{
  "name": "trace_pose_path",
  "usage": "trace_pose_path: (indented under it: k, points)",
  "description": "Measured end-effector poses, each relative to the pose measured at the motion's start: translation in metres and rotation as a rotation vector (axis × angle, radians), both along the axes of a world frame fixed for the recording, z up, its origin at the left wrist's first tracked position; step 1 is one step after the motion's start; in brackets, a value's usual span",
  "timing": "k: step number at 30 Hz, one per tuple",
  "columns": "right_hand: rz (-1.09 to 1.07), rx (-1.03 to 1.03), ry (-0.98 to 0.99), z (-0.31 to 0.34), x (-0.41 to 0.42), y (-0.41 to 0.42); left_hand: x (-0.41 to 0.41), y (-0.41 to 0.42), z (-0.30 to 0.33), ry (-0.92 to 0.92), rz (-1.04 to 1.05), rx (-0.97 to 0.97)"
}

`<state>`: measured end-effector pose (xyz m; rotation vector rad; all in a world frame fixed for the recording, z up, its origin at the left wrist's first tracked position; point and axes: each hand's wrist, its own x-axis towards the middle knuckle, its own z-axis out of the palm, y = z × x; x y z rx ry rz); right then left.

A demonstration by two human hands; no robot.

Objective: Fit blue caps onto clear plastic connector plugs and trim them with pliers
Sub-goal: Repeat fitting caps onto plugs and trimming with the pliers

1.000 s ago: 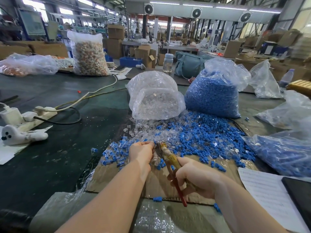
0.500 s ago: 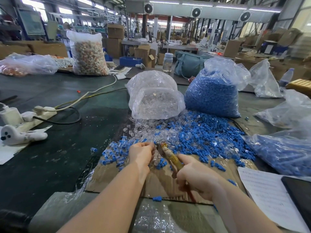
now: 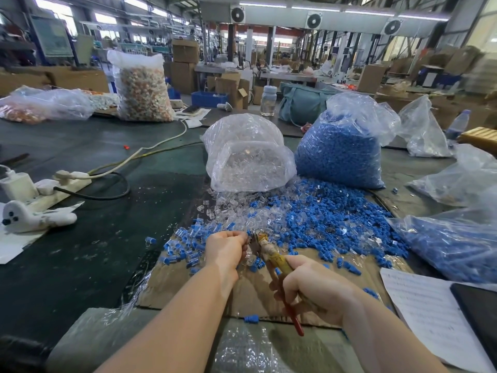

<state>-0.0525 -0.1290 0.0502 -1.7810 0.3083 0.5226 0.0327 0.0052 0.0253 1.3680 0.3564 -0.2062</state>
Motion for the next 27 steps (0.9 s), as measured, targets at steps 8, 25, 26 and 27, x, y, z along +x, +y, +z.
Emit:
trace_pose_path:
  k: [8,25,26,27]
  points:
    - [0.01,0.007,-0.022,0.0026,-0.0016,0.0041,-0.005,-0.004,0.0024,-0.001,-0.017,-0.016]
    - [0.053,-0.24,-0.068,0.0042,-0.0064,0.0074,-0.008,-0.0052,0.0051,0.007,-0.009,-0.013]
    - [0.046,-0.232,-0.068,0.003,-0.0065,0.0069,-0.0076,-0.0056,0.0047,0.014,-0.01,-0.02]
    - [0.033,-0.215,-0.07,0.0026,-0.0068,0.007,-0.0076,-0.0056,0.0043,0.021,-0.011,-0.029]
